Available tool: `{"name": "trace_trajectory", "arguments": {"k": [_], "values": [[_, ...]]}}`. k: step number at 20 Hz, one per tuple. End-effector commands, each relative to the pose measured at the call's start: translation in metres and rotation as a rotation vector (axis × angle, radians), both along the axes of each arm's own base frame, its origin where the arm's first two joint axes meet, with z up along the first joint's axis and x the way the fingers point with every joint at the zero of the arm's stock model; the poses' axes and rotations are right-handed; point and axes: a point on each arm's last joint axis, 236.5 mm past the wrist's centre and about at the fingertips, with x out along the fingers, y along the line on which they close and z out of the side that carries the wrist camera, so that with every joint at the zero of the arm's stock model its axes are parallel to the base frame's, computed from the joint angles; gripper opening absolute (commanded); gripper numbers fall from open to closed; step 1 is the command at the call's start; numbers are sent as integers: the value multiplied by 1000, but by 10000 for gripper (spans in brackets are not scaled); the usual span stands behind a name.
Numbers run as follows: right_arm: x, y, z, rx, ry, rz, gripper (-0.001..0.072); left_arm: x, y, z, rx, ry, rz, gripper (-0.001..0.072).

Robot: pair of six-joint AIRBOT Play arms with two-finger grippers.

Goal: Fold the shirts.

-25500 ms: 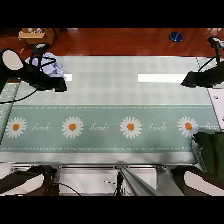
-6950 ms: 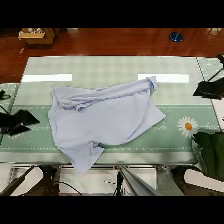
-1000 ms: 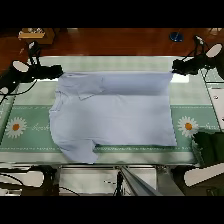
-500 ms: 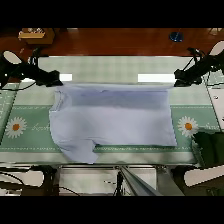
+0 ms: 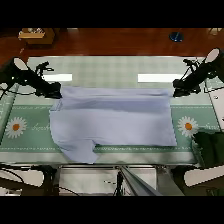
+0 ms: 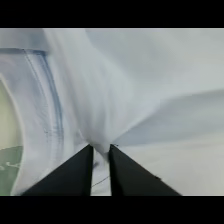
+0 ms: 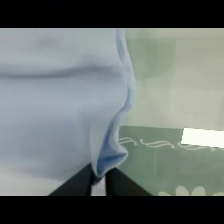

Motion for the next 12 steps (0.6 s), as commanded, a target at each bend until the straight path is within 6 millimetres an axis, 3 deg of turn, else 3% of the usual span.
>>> {"name": "trace_trajectory", "arguments": {"k": [1,2,3,5,6,7,8,10,12], "values": [[-4,20,3,94,-8,69,340,5,1,10,-7,-9,0,345],[-12,18,7,89,12,107,353,6,6,20,0,-6,-9,352],[-21,5,14,43,39,139,353,4,14,33,11,2,-16,411],[-37,-28,33,-85,66,152,373,-8,35,58,29,26,-6,411],[-41,-34,45,-95,45,130,437,-20,42,69,20,38,2,436],[-44,-37,54,-84,13,109,450,-36,46,76,8,43,-26,582],[-45,-39,59,-61,-29,77,450,-50,50,79,5,48,-12,613],[-49,-41,65,-1,-117,14,450,-87,58,75,-5,72,46,613],[-65,-47,58,27,-153,-41,487,-135,56,66,-36,138,91,613]]}}
